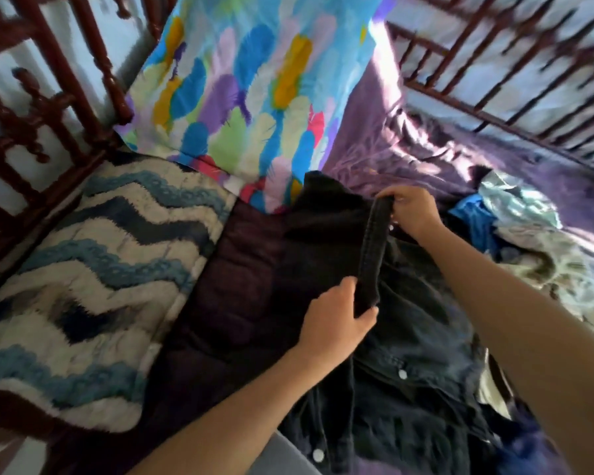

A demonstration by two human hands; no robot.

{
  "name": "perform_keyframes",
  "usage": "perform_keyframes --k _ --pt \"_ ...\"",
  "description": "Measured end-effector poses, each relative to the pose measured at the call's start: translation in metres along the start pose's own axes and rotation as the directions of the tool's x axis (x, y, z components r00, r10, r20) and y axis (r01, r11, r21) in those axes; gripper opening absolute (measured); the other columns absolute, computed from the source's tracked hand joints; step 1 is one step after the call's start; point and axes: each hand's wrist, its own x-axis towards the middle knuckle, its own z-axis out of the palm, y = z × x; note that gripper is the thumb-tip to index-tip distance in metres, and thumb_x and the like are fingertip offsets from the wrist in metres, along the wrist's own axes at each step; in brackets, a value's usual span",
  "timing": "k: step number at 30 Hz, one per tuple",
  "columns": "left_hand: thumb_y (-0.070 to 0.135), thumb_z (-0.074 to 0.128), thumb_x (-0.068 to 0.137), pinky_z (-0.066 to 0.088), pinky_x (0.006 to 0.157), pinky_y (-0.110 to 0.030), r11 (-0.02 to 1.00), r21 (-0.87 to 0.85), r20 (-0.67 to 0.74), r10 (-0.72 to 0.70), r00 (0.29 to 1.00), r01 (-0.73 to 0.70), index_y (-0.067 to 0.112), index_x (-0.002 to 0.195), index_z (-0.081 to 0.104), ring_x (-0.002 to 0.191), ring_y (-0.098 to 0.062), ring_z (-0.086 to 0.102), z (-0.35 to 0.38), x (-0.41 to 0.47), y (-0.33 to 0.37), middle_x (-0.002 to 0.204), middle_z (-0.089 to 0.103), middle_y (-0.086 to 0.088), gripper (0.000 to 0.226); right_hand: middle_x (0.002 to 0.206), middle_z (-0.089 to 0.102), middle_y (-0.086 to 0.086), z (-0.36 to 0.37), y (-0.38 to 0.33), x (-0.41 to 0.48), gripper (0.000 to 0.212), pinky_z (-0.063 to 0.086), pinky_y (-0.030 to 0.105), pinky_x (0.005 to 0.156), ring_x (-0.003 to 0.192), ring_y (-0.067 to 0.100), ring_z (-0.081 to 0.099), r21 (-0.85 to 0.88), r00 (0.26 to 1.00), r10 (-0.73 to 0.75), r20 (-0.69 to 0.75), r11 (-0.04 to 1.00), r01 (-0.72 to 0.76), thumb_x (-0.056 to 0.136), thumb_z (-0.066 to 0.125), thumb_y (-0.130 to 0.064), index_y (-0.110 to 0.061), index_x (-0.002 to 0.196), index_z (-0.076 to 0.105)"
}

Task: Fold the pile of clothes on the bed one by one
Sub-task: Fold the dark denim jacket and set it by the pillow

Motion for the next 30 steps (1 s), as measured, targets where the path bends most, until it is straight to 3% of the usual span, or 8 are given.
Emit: perform_keyframes --k 3,7,14,17,21,24,26,30 --pt "0.032 0.049 0.095 0.037 0.103 -0.036 0.998 -0.050 0.296 -0.013 0.955 0.029 0.015 0.146 0.025 0.127 -0.026 0.042 0.054 -0.007 0.017 0.135 0.045 -0.011 0.059 0.099 0.065 0.010 -0.025 0.060 -0.022 0.038 0.046 0.024 0.072 0.082 0.019 0.053 -0.046 0.987 0.128 -0.097 0.990 -0.133 0.086 0.042 0.006 -0.009 0.110 0.068" --pt "0.043 0.045 0.094 0.011 0.112 -0.053 0.876 0.482 0.270 -0.144 0.952 -0.004 0.024 0.148 0.015 0.142 -0.030 0.006 0.094 -0.023 -0.015 0.154 0.012 -0.009 0.064 0.128 0.054 0.022 -0.012 0.119 -0.060 0.049 0.041 0.034 0.093 0.116 0.035 0.052 -0.163 0.946 0.322 0.030 0.935 -0.314 0.087 0.047 0.000 -0.007 0.135 0.046" --pt "0.056 0.044 0.090 0.009 0.110 -0.061 0.702 0.706 0.243 -0.361 0.900 0.090 0.026 0.148 0.022 0.143 -0.040 0.003 0.120 -0.087 -0.091 0.155 0.004 -0.022 0.069 0.156 0.013 0.009 0.103 0.114 -0.180 0.055 0.026 0.043 0.111 0.142 0.030 0.015 -0.325 0.876 0.106 0.470 0.944 0.061 0.099 0.037 -0.040 -0.026 0.149 0.019" --pt "0.051 0.066 0.070 0.048 0.087 -0.057 0.730 0.681 0.177 -0.245 0.953 0.061 0.023 0.102 0.074 0.116 -0.035 0.057 0.119 -0.096 -0.099 0.123 0.060 -0.020 0.043 0.159 -0.002 0.003 0.148 0.101 -0.227 0.051 0.018 0.042 0.114 0.145 0.024 0.003 -0.303 0.781 0.033 0.624 0.931 0.204 0.101 0.026 -0.043 -0.034 0.149 0.012" --pt "0.018 0.034 0.076 0.054 0.078 -0.049 0.846 0.514 -0.019 -0.156 0.988 0.143 0.005 0.086 0.075 0.118 -0.034 0.050 0.100 -0.103 -0.126 0.108 0.067 -0.021 0.044 0.159 -0.001 0.001 0.165 0.122 -0.242 0.051 0.017 0.043 0.114 0.146 0.020 0.001 -0.328 0.732 0.171 0.660 0.942 0.075 0.102 0.025 -0.034 -0.037 0.149 0.007" --pt "0.020 0.056 0.085 0.045 0.091 -0.051 0.852 0.302 -0.184 -0.388 0.903 0.428 0.005 0.118 0.063 0.117 -0.044 0.047 0.076 -0.109 -0.152 0.124 0.056 -0.025 0.038 0.158 0.003 0.004 0.158 0.124 -0.239 0.053 0.017 0.043 0.115 0.146 0.021 0.005 -0.368 0.718 0.194 0.669 0.925 0.093 0.101 0.028 -0.034 -0.033 0.150 0.008" --pt "0.028 0.067 0.084 0.032 0.104 -0.042 0.803 0.136 -0.130 -0.565 0.814 0.580 0.007 0.141 0.038 0.129 -0.037 0.038 0.063 -0.113 -0.159 0.139 0.045 -0.019 0.067 0.158 0.008 0.006 0.156 0.115 -0.241 0.052 0.016 0.042 0.115 0.145 0.023 0.008 -0.385 0.747 0.186 0.639 0.917 0.101 0.101 0.029 -0.036 -0.028 0.150 0.013" --pt "0.016 0.068 0.083 0.036 0.103 -0.036 0.771 -0.204 0.011 -0.615 0.788 0.604 0.005 0.138 0.041 0.125 -0.028 0.046 0.051 -0.106 -0.162 0.135 0.051 -0.014 0.062 0.138 0.048 0.012 0.165 0.088 -0.278 0.052 0.040 0.034 0.102 0.130 0.026 0.045 -0.319 0.899 -0.005 0.439 0.934 0.162 0.096 0.026 -0.043 -0.016 0.131 0.053"
